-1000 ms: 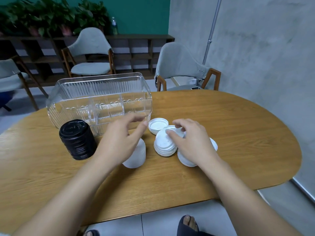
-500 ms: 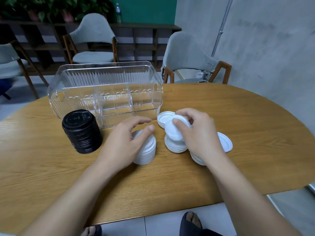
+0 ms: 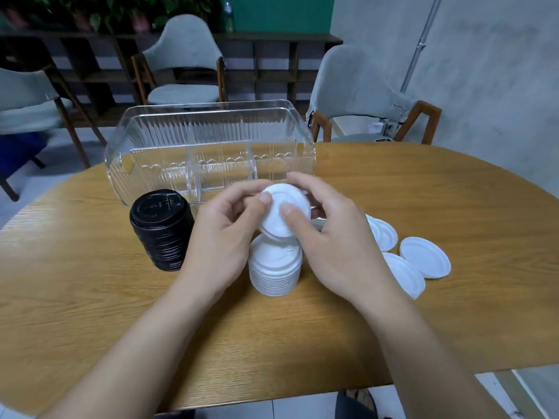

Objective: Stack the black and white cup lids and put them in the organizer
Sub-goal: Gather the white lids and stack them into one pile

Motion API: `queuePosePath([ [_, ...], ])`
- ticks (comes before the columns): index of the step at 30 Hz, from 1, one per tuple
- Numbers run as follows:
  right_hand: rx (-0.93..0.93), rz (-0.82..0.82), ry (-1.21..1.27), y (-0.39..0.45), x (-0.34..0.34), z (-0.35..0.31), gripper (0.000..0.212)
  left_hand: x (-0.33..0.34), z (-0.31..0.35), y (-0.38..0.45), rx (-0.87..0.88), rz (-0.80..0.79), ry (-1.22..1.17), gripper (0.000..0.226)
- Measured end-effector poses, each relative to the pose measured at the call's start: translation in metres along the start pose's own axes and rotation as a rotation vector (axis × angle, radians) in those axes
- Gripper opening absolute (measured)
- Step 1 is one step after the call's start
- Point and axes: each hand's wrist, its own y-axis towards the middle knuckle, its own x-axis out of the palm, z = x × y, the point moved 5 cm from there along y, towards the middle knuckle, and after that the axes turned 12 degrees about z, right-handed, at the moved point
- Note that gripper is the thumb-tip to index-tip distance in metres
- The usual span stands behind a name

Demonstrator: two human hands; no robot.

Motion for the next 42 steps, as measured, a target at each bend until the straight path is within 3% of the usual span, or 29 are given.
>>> queuePosePath([
  [4,-0.145,0.003,-0.105,-0.015,0.006,-0.011,0.077,-0.006,-0.002,0.001,-0.067,0.091,-0.062,0.021],
  [9,-0.211,0.132,-0.108,-0.019,0.004,-0.008,0.078,-0.005,0.001,-0.008,-0.082,0.092,-0.075,0.022],
  [12,-0.144,0.096,-0.033,-0.024,-0.001,0.001,0.078,-0.012,-0.002,-0.01,0.059,0.037,0.095,0.022],
  [14,-0.066,0.051,0.017,-0.026,-0.004,0.008,0.076,-0.014,-0.011,-0.013,0.099,-0.039,0.188,0.037],
  [18,0.005,0.011,0.05,-0.027,-0.012,0.02,0.068,-0.016,-0.035,-0.028,-0.027,-0.214,0.224,0.1],
  [21,0.015,-0.026,0.026,-0.028,-0.013,0.025,0.065,-0.016,-0.045,-0.038,-0.064,-0.243,0.289,0.121],
  [31,0.045,-0.214,-0.031,-0.034,0.0,0.022,0.065,-0.014,-0.049,-0.034,-0.038,-0.233,0.265,0.121],
  [42,0.077,-0.253,-0.072,-0.032,-0.004,0.026,0.07,-0.013,-0.048,-0.037,0.029,-0.283,0.296,0.124],
])
